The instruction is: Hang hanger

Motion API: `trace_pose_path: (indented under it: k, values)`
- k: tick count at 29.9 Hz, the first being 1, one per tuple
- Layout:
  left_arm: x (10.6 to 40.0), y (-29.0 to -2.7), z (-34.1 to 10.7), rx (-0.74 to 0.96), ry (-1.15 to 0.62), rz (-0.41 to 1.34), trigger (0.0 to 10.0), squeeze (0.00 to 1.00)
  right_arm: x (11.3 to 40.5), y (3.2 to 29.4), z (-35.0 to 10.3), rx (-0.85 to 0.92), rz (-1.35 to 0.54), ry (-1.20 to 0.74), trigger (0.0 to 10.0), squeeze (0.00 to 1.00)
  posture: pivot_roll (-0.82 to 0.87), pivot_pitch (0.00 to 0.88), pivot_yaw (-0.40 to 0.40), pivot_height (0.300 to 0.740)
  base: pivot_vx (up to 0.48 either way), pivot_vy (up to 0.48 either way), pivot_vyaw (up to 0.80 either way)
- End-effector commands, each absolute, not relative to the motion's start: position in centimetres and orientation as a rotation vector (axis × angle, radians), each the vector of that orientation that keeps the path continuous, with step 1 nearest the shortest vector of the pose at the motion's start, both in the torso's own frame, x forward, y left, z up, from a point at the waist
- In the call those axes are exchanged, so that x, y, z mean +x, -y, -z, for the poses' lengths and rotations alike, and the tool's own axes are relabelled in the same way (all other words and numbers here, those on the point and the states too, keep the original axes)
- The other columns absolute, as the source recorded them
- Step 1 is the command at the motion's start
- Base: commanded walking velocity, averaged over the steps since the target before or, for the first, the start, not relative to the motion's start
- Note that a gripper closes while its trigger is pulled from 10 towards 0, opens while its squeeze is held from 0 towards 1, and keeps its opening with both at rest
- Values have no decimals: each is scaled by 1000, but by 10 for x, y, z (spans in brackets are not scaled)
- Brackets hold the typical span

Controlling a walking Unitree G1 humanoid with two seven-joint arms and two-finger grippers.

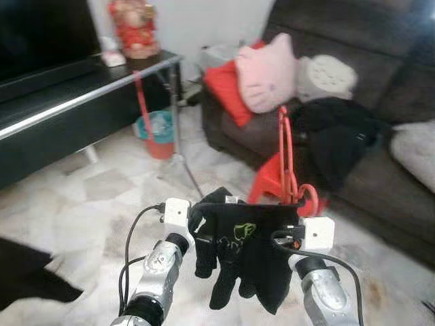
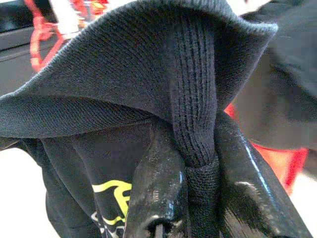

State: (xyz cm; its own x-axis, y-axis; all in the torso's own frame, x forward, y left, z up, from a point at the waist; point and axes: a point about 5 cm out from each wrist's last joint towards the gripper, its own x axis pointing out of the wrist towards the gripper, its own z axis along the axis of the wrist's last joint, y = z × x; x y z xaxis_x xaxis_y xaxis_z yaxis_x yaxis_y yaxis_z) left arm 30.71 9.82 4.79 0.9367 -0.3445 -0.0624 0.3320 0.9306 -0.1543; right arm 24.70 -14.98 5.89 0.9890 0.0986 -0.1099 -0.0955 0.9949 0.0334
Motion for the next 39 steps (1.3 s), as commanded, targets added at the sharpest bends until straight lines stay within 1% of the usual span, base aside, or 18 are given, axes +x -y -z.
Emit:
trace_pose_path:
  k: [1, 16, 20, 26, 39]
  values:
    - [309, -117, -48, -122, -96, 275, 10000, 0, 249, 169, -70, 34, 10, -63, 10000, 0, -71, 16, 20, 740, 0, 0, -800]
    - [311, -119, -50, -116, -98, 279, 10000, 0, 253, 164, -71, 36, -2, -61, 10000, 0, -57, 33, 33, 740, 0, 0, -800]
    - [311, -120, -50, -117, -94, 278, 10000, 0, 253, 163, -71, 35, -6, -61, 10000, 0, -58, 29, 35, 740, 0, 427, -800]
    - [311, -119, -51, -104, -91, 288, 10000, 0, 254, 162, -72, 36, -9, -55, 10000, 0, -54, 17, 38, 740, 0, 0, -800]
    - [311, -121, -51, -99, -97, 306, 10000, 0, 256, 161, -72, 51, 4, -44, 10000, 0, -43, 4, 50, 740, 0, 0, 0]
